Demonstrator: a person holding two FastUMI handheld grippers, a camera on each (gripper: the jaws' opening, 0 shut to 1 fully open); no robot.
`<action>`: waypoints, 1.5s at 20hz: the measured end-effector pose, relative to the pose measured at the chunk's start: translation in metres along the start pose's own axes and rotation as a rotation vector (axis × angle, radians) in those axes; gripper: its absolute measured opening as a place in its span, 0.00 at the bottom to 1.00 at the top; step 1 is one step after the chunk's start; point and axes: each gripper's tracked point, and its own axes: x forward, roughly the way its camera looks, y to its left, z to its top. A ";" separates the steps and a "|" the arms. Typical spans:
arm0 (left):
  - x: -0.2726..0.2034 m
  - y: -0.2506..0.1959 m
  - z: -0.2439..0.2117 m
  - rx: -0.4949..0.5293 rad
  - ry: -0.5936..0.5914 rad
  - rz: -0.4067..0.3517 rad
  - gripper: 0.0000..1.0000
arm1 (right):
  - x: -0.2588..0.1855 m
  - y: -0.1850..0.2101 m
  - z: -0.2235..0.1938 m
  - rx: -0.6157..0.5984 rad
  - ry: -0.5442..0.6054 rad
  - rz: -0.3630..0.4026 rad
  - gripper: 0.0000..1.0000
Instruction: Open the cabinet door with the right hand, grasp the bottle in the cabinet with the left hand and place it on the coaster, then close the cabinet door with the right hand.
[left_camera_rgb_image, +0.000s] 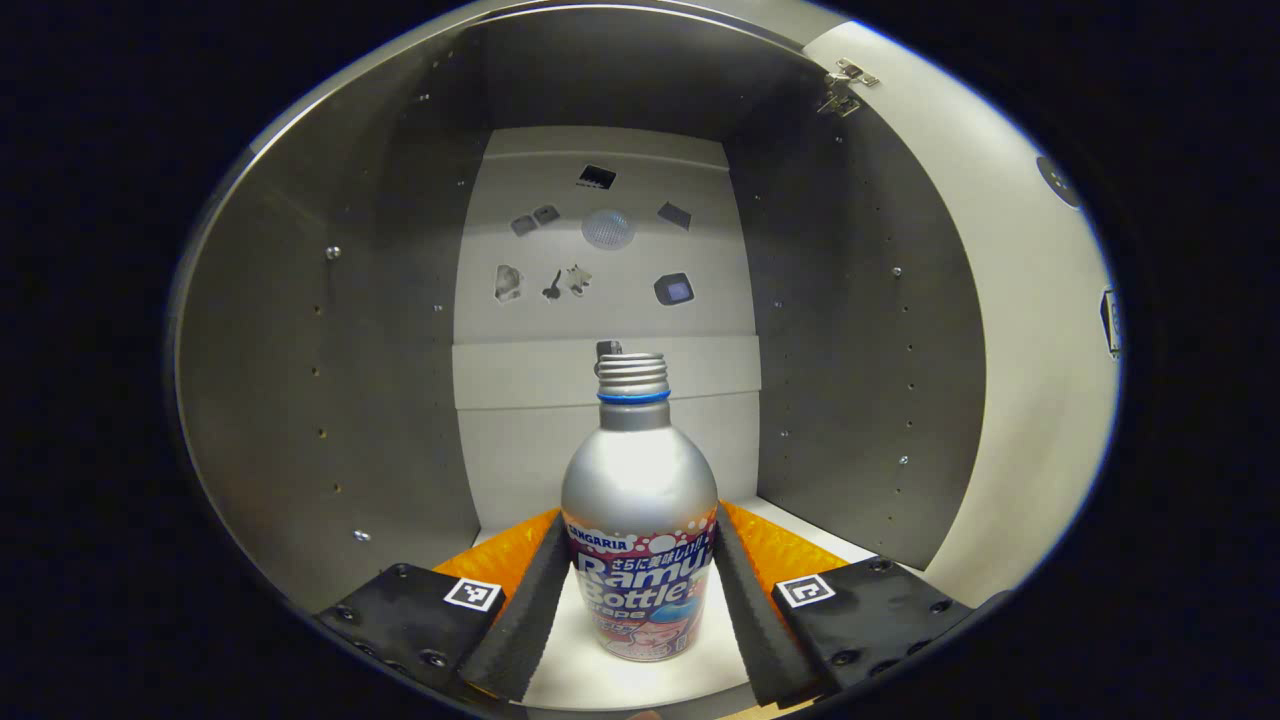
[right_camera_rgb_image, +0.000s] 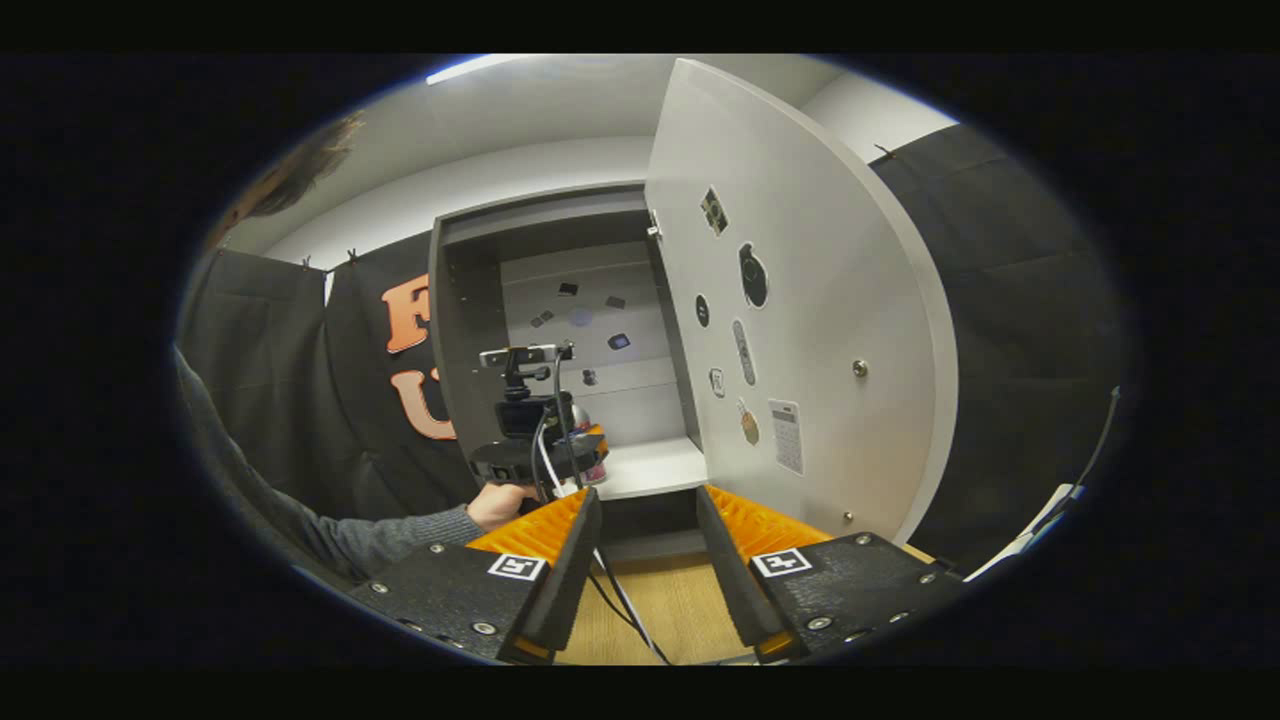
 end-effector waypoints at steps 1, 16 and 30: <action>-0.013 0.002 0.003 -0.002 -0.007 0.000 0.85 | -0.003 0.002 -0.001 0.001 0.000 0.008 0.61; -0.256 0.072 -0.138 0.077 0.147 0.172 0.86 | -0.076 0.009 -0.064 0.023 0.149 0.135 0.63; -0.331 0.114 -0.337 0.045 0.410 0.304 0.85 | -0.066 0.039 -0.148 -0.020 0.402 0.256 0.63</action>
